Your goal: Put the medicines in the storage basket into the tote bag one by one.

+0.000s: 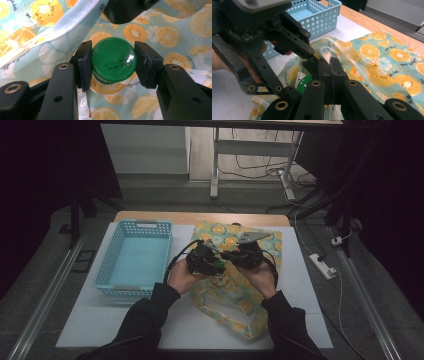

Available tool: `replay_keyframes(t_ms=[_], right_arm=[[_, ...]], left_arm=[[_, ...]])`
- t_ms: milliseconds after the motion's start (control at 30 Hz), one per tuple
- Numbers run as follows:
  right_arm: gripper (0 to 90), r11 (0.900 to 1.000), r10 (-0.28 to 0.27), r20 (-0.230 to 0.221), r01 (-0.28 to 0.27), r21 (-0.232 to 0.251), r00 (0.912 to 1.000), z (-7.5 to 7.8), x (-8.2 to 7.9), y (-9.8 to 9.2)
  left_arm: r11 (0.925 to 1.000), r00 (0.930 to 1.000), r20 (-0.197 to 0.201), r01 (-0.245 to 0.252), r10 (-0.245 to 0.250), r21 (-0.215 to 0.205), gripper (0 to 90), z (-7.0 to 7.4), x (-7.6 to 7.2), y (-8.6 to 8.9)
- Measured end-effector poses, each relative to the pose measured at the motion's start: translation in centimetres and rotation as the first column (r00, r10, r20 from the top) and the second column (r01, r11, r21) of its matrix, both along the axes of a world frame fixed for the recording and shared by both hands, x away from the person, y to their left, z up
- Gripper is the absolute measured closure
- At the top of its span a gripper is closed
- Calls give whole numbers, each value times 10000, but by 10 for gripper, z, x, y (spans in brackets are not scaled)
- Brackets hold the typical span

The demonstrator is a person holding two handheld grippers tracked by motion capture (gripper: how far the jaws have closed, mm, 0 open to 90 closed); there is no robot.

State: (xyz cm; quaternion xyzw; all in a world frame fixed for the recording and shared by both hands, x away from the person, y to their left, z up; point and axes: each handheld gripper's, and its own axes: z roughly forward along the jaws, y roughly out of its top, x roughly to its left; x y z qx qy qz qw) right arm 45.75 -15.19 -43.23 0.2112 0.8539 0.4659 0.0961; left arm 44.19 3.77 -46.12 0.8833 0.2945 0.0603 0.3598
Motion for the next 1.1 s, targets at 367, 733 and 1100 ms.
replay_keyframes(t_ms=[367, 733, 1100], right_arm=[[900, 10000, -65, -27, 65, -43, 10000, -2, 2, -1], [900, 10000, -16, -67, 15, -63, 10000, -1, 2, -1], [900, 9999, 62, -86, -63, -111, 9999, -1, 0, 1]], left_arm=[[9999, 9999, 31, -124, 124, -46, 511, -14, 7, -2], [9985, 9995, -63, -297, 295, -452, 297, -6, 3, 6], [9966, 9996, -85, -259, 253, -787, 159, 6, -15, 19]])
